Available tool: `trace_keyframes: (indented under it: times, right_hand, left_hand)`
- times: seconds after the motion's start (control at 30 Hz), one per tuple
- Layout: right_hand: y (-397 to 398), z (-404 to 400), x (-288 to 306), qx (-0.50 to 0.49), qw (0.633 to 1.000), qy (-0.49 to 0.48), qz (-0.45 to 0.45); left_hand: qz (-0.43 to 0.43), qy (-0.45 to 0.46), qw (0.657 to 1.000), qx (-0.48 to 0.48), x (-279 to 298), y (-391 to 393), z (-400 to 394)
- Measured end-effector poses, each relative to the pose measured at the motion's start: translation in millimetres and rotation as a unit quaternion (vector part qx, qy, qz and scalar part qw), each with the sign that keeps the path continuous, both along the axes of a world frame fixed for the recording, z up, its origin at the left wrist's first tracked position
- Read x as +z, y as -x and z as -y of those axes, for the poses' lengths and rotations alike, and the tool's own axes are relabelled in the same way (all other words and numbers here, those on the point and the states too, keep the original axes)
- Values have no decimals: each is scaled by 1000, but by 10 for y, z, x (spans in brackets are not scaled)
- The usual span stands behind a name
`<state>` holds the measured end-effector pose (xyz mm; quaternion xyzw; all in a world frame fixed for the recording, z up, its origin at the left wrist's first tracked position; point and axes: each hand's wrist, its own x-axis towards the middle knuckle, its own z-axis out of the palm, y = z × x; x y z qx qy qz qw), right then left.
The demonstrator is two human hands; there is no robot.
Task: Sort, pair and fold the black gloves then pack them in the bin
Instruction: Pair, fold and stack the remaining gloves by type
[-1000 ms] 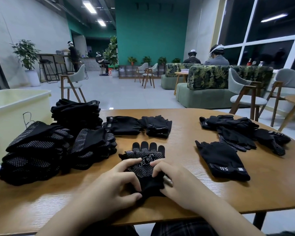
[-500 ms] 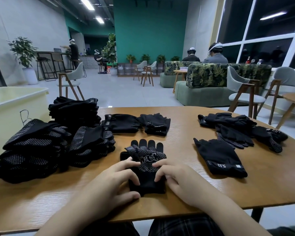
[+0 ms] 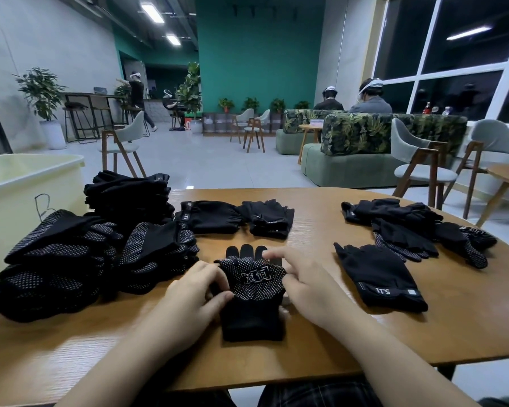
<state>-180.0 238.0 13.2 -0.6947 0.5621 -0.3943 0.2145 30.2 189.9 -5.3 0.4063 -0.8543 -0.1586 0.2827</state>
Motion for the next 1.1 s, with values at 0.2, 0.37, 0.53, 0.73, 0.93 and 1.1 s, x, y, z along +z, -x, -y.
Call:
trace_keyframes:
  times: [0.2,0.37,0.53,0.73,0.93,1.1]
  right_hand:
    - [-26,223,20,-36,998,11,56]
    - [-69,333,-41,-27,997,-13,75]
    - [-80,308,-71,-2,1000,-8,0]
    - [3,360,-85,-7,998,-21,-51]
    - [101,483,38,-59,995,-61,-44]
    - [108,604,90,-104,988,-46,-105]
  left_hand:
    - [-43,-2,998,55,73,81,121]
    - [-27,6,1000,13,43,97,166]
    - [-24,1,1000,6,7,118,170]
    - [-22,-6,1000,-8,24,124,189]
    - [-45,-24,998,42,89,107,246]
    - [-45,-13,997,57,155,131,279]
